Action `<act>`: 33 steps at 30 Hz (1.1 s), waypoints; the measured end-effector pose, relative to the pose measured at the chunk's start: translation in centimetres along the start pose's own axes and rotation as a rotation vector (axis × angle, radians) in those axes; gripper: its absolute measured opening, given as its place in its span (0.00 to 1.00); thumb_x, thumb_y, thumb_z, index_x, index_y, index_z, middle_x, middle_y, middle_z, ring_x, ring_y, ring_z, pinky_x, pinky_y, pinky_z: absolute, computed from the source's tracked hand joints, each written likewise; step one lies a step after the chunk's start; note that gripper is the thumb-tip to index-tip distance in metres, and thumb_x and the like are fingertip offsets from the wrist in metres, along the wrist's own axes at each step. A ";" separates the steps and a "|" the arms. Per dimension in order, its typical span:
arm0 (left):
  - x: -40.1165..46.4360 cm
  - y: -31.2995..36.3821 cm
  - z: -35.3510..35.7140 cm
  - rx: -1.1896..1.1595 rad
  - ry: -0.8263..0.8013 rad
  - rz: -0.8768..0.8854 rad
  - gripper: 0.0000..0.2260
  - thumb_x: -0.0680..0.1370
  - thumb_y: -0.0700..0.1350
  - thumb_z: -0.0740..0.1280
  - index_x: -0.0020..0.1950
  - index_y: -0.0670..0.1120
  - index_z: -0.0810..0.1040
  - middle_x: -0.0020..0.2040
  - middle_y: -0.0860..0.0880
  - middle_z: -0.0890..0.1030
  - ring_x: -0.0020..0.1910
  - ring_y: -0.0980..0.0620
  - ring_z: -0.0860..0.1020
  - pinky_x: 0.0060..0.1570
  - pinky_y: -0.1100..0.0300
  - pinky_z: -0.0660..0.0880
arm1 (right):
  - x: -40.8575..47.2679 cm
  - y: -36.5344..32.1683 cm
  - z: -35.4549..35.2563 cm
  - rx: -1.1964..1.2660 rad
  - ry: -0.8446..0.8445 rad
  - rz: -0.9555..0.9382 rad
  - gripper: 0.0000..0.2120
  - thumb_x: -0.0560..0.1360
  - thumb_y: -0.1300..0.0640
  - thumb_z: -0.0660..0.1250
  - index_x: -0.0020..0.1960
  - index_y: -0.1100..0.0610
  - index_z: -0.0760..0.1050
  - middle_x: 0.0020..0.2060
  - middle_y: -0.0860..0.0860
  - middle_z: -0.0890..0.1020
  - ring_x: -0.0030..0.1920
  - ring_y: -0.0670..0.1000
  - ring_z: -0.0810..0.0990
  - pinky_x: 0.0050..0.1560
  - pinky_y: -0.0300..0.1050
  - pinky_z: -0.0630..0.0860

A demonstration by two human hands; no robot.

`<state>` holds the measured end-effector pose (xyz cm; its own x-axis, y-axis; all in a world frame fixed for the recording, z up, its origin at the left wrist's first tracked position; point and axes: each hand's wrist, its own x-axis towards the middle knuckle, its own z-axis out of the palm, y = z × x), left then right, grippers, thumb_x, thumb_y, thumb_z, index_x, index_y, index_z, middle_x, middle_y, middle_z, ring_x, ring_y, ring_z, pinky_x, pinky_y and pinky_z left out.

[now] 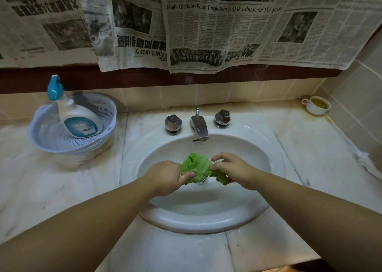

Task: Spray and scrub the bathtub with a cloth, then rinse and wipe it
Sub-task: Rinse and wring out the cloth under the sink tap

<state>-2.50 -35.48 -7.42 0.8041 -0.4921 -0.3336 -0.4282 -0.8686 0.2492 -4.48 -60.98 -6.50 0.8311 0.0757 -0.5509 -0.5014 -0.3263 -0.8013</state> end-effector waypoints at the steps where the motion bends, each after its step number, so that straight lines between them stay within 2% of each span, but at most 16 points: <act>1: 0.0 -0.2 0.0 -0.030 -0.019 0.005 0.27 0.84 0.67 0.51 0.44 0.46 0.74 0.38 0.48 0.76 0.38 0.46 0.75 0.40 0.49 0.70 | 0.2 0.2 -0.1 0.026 0.011 -0.007 0.15 0.77 0.56 0.74 0.62 0.55 0.76 0.46 0.60 0.82 0.40 0.55 0.82 0.44 0.51 0.81; 3: 0.1 -0.3 0.1 -0.116 -0.073 0.023 0.20 0.85 0.62 0.54 0.47 0.48 0.73 0.42 0.48 0.77 0.43 0.45 0.76 0.43 0.50 0.70 | 0.6 0.6 0.0 0.055 0.021 -0.043 0.16 0.77 0.59 0.76 0.62 0.57 0.78 0.47 0.59 0.82 0.41 0.53 0.82 0.45 0.47 0.82; 5: 0.6 -0.6 0.6 -0.317 -0.056 -0.022 0.08 0.84 0.55 0.62 0.57 0.52 0.72 0.49 0.49 0.78 0.48 0.46 0.79 0.45 0.54 0.72 | 0.8 0.7 0.2 0.065 0.036 -0.087 0.16 0.77 0.59 0.76 0.63 0.57 0.79 0.51 0.60 0.84 0.42 0.53 0.83 0.45 0.46 0.83; 6: 0.8 -0.5 0.5 -0.443 -0.036 -0.047 0.15 0.82 0.52 0.67 0.67 0.54 0.69 0.52 0.49 0.80 0.48 0.47 0.82 0.45 0.56 0.74 | 1.0 0.7 0.2 0.051 0.039 -0.105 0.16 0.77 0.59 0.76 0.63 0.57 0.79 0.51 0.60 0.84 0.43 0.53 0.83 0.46 0.47 0.83; 7: 1.1 -0.5 0.6 -0.578 -0.036 -0.061 0.30 0.79 0.50 0.71 0.76 0.59 0.61 0.55 0.49 0.81 0.46 0.49 0.84 0.44 0.57 0.76 | 1.2 0.7 0.3 0.023 0.037 -0.118 0.16 0.77 0.59 0.75 0.64 0.57 0.79 0.51 0.59 0.85 0.43 0.53 0.84 0.47 0.48 0.84; 8: 1.5 -0.4 0.7 -0.703 -0.057 -0.084 0.40 0.76 0.50 0.75 0.79 0.64 0.53 0.55 0.49 0.83 0.43 0.51 0.85 0.43 0.57 0.79 | 1.3 0.5 0.3 -0.008 0.031 -0.128 0.16 0.78 0.58 0.75 0.64 0.57 0.79 0.50 0.58 0.86 0.42 0.53 0.84 0.46 0.48 0.84; 9: 1.8 -0.2 0.6 -0.782 -0.066 -0.088 0.42 0.73 0.50 0.78 0.77 0.67 0.54 0.54 0.49 0.84 0.40 0.51 0.86 0.43 0.54 0.82 | 1.6 0.3 0.2 -0.034 0.023 -0.130 0.16 0.78 0.56 0.75 0.65 0.57 0.79 0.48 0.57 0.86 0.42 0.52 0.85 0.45 0.47 0.83; 11: 2.5 0.4 0.4 -0.839 -0.031 -0.080 0.32 0.70 0.52 0.81 0.69 0.60 0.70 0.52 0.49 0.84 0.38 0.49 0.86 0.44 0.47 0.84 | 2.1 -0.6 0.1 -0.078 0.048 -0.117 0.16 0.78 0.51 0.74 0.63 0.55 0.79 0.46 0.56 0.85 0.42 0.51 0.85 0.41 0.45 0.82; 13: 3.2 0.9 0.3 -0.845 0.016 -0.112 0.25 0.72 0.52 0.79 0.66 0.56 0.74 0.50 0.50 0.85 0.37 0.49 0.86 0.46 0.46 0.84 | 3.3 -1.7 -0.7 -0.228 0.264 -0.113 0.17 0.77 0.43 0.73 0.57 0.54 0.78 0.44 0.53 0.83 0.43 0.52 0.83 0.37 0.44 0.76; 15: 4.1 1.0 0.5 -0.923 0.026 -0.170 0.23 0.75 0.50 0.78 0.65 0.57 0.73 0.51 0.51 0.85 0.38 0.49 0.86 0.49 0.47 0.84 | 4.8 -3.1 -2.1 -0.393 0.545 -0.102 0.20 0.78 0.38 0.69 0.54 0.55 0.72 0.44 0.52 0.80 0.46 0.57 0.79 0.40 0.46 0.70; 16: 4.4 1.0 0.5 -0.969 0.025 -0.200 0.23 0.75 0.50 0.77 0.66 0.58 0.72 0.52 0.51 0.85 0.40 0.49 0.87 0.49 0.49 0.83 | 5.8 -3.8 -3.0 -0.431 0.604 -0.104 0.21 0.78 0.37 0.67 0.55 0.55 0.69 0.45 0.53 0.79 0.49 0.59 0.79 0.43 0.47 0.69; 20: 5.5 0.5 0.6 -1.014 0.034 -0.260 0.23 0.75 0.49 0.77 0.65 0.59 0.70 0.51 0.50 0.85 0.43 0.49 0.86 0.46 0.57 0.81 | 10.3 -5.7 -5.7 -0.599 0.553 -0.092 0.27 0.78 0.35 0.66 0.66 0.55 0.69 0.56 0.57 0.80 0.58 0.61 0.78 0.48 0.50 0.72; 22: 5.8 0.5 0.9 -1.060 0.033 -0.256 0.23 0.75 0.47 0.78 0.65 0.58 0.72 0.49 0.49 0.85 0.42 0.50 0.85 0.44 0.58 0.81 | 12.3 -6.3 -6.5 -0.650 0.532 -0.066 0.29 0.78 0.35 0.66 0.67 0.56 0.71 0.59 0.58 0.79 0.59 0.62 0.78 0.50 0.50 0.74; 26: 6.1 0.5 1.2 -1.191 0.056 -0.259 0.23 0.75 0.44 0.78 0.66 0.56 0.74 0.47 0.49 0.87 0.39 0.50 0.85 0.43 0.59 0.81 | 14.4 -7.2 -7.4 -0.691 0.443 -0.093 0.24 0.79 0.39 0.67 0.63 0.57 0.73 0.57 0.58 0.80 0.54 0.60 0.78 0.48 0.49 0.73; 33: 6.9 -0.3 1.1 -1.265 0.022 -0.282 0.26 0.75 0.45 0.79 0.70 0.57 0.73 0.51 0.50 0.87 0.44 0.46 0.87 0.46 0.57 0.81 | 14.4 -6.9 -8.8 -0.744 0.314 -0.181 0.17 0.79 0.42 0.67 0.59 0.53 0.72 0.53 0.56 0.80 0.50 0.59 0.78 0.49 0.51 0.75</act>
<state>2.71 -38.64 -10.80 0.8139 -0.2906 -0.5031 0.4310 -0.2788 0.8582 13.09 -65.94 -6.87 0.9674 -0.0441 -0.2492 -0.1552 -0.8812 -0.4466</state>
